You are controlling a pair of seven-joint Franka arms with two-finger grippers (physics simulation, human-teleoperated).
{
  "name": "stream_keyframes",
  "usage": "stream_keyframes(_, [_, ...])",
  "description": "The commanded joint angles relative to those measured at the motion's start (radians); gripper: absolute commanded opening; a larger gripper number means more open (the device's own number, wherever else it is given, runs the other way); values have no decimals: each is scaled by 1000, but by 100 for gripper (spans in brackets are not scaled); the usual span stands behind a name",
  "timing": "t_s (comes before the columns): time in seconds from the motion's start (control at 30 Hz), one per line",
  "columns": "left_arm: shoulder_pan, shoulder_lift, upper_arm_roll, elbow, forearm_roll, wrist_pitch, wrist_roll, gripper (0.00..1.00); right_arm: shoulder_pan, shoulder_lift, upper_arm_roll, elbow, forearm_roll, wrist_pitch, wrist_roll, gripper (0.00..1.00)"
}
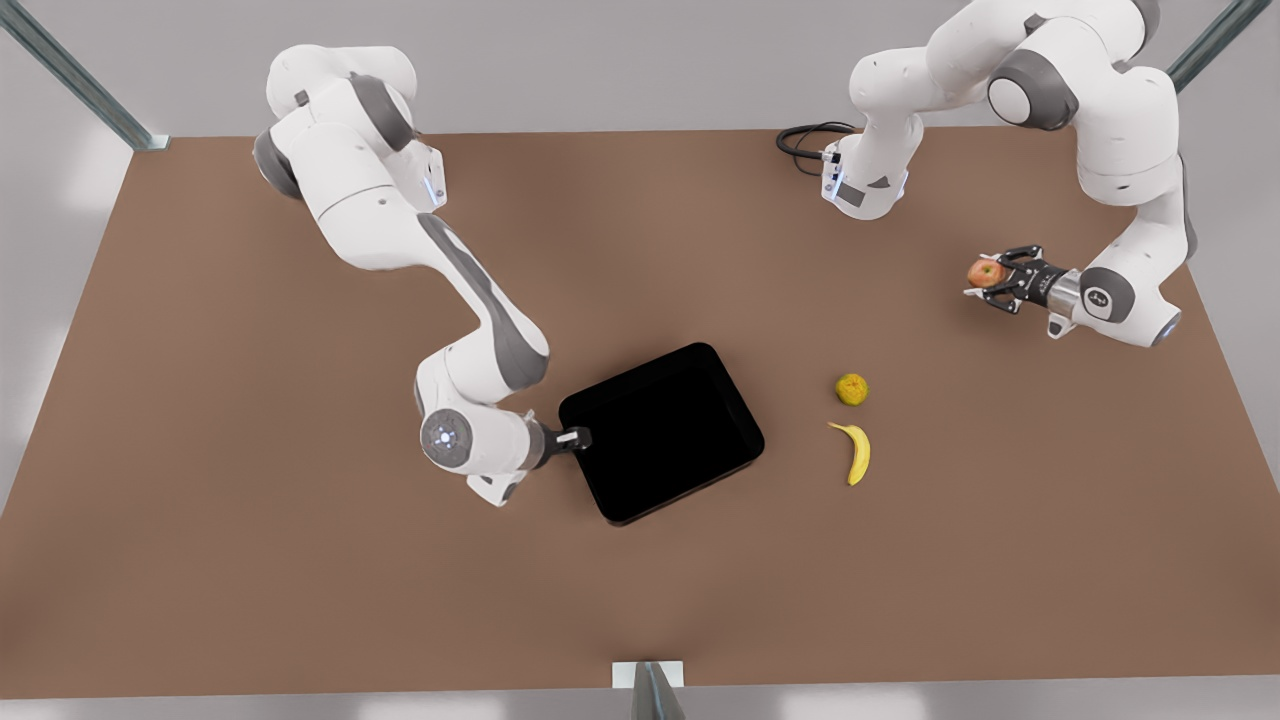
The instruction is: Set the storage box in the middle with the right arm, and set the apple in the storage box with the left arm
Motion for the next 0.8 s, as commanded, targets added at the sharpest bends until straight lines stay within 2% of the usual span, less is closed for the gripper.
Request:
stream_keyframes(0.0, [-3, 0, 7, -4, -1008, 34, 4, 35, -3, -6, 0, 1, 2, -12, 0, 100])
stream_keyframes(0.1, [-3, -14, 7, -4, -999, 32, -16, 35, -62, -57, -1, 113, 50, -224, 0, 100])
stream_keyframes(0.17, [-5, -23, 5, 10, -990, 30, -21, 35, -120, -118, -17, 125, 36, -326, -72, 100])
stream_keyframes(0.27, [-65, -97, -35, 119, -863, 32, -77, 35, -199, -193, -15, 200, -280, -506, -170, 100])
stream_keyframes(0.37, [-250, -104, -68, 323, -698, 50, -180, 35, -222, -319, -17, 196, -400, -618, -152, 100])
stream_keyframes(0.4, [-292, -101, -68, 346, -675, 66, -191, 35, -234, -374, -18, 167, -400, -642, -149, 100])
stream_keyframes(0.43, [-368, -100, -68, 361, -640, 119, -203, 35, -312, -543, -15, -43, -372, -552, -160, 100])
stream_keyframes(0.47, [-434, -95, -68, 401, -597, 150, -228, 35, -393, -811, -17, -431, -366, -309, -170, 100])
stream_keyframes(0.5, [-508, -62, -68, 465, -579, 165, -272, 35, -405, -895, -47, -570, -357, -214, -180, 100])
stream_keyframes(0.6, [-689, 66, -68, 671, -522, 169, -409, 35, -404, -891, -50, -575, -303, -251, -203, 100])
stream_keyframes(0.7, [-796, 162, -68, 811, -513, 205, -672, 35, -406, -893, -52, -579, -302, -265, -203, 100])
stream_keyframes(0.77, [-829, 185, -144, 867, -511, 291, -893, 35, -406, -891, -52, -578, -302, -257, -204, 100])
